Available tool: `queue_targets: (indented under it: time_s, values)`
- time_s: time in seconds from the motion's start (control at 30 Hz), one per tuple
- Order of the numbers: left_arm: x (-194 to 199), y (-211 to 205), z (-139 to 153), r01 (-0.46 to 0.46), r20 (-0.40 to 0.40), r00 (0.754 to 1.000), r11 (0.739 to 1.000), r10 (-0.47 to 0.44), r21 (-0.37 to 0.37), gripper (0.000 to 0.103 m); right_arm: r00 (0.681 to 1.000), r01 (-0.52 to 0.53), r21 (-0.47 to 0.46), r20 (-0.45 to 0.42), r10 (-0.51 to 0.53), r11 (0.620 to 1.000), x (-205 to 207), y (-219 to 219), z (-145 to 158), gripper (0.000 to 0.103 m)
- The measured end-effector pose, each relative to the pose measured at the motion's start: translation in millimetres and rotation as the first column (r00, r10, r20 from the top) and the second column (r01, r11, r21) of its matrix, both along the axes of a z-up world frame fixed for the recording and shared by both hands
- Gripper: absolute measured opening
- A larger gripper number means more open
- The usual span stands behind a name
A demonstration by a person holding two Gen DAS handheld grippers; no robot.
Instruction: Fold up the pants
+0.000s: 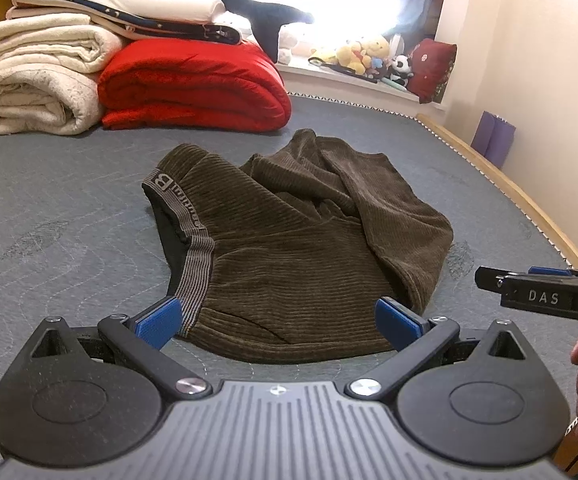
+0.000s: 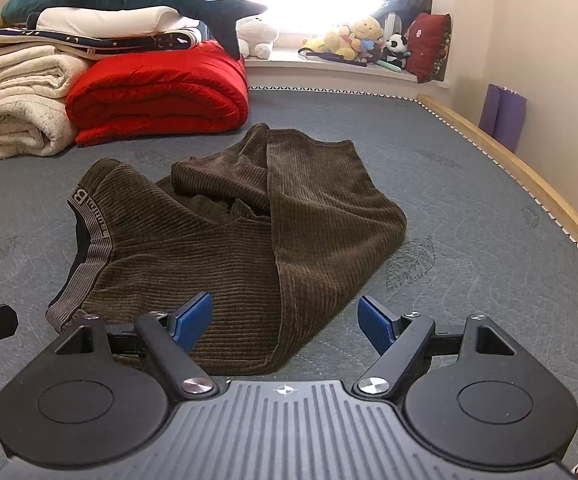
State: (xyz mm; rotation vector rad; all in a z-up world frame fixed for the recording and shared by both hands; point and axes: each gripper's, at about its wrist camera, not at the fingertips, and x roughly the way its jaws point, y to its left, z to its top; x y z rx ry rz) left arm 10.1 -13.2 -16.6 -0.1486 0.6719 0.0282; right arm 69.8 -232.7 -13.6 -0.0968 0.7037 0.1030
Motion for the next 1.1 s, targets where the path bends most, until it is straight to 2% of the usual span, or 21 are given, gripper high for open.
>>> queue_targets:
  time_s: [0.3,0.43,0.5,0.57,0.6,0.63,0.7,0.77,0.83,0.93,1.0,1.1]
  values:
    - [2.8,-4.3,-1.6,0.006,-0.006,1.0,1.0,-0.006,0.002,0.103,1.0,0.004,-0.001,0.007,-0.004,1.0,-1.6,0.8,-2.7,0.08]
    - [3.4,-4.6,-2.3,0.009,-0.009,1.0,1.0,-0.009,0.001,0.103,1.0,0.004,-0.005,0.01,-0.004,1.0,-2.8,0.4,-3.4,0.075]
    - [3.9,-5.2,-3.2,0.01,-0.012,1.0,1.0,-0.01,0.002,0.103,1.0,0.003,-0.009,0.012,-0.003,1.0,-3.1,0.5,-4.7,0.071]
    - [4.0,-6.0,-4.2,0.013,-0.016,1.0,1.0,-0.013,-0.003,0.103,1.0,0.002,-0.001,0.016,-0.002,1.0,-3.4,-1.5,-9.0,0.059]
    - [4.0,-6.6,-4.3,0.013,-0.015,1.0,1.0,-0.013,0.003,0.103,1.0,0.002,0.003,0.017,-0.002,1.0,-3.1,-1.5,-11.1,0.05]
    - [4.2,-6.6,-4.1,0.01,-0.012,1.0,1.0,-0.01,0.018,0.102,1.0,0.006,-0.002,0.009,-0.006,1.0,-1.8,-2.1,-14.7,0.046]
    - [9.2,-1.6,-0.2,-0.007,-0.01,1.0,0.999,0.008,0.049,0.082,1.0,0.021,0.01,0.01,-0.022,1.0,0.6,-4.4,-15.5,0.039]
    - [20.4,11.6,4.8,0.011,-0.017,1.0,1.0,-0.011,0.021,0.03,0.998,0.019,0.034,0.052,-0.021,0.999,-0.4,-7.3,-14.4,0.039]
    - [37.3,30.3,9.9,0.043,-0.011,0.999,0.999,-0.043,0.011,0.006,0.999,0.024,0.029,0.046,-0.025,0.999,4.6,-8.1,-16.2,0.036]
    - [68.3,57.7,6.6,0.061,0.002,0.998,0.997,-0.061,0.046,0.006,0.999,0.001,0.021,0.038,-0.001,1.0,16.0,-8.9,-21.2,0.036]
    - [93.7,82.0,-7.9,0.063,-0.036,0.997,0.998,-0.063,0.017,0.007,1.0,0.001,0.025,0.007,-0.001,1.0,27.1,-11.1,-24.2,0.038]
    - [128.5,119.9,-41.6,-0.004,-0.143,0.99,0.998,-0.004,-0.06,0.007,0.999,0.016,0.046,-0.037,-0.014,0.999,47.6,-14.2,-31.8,0.044]
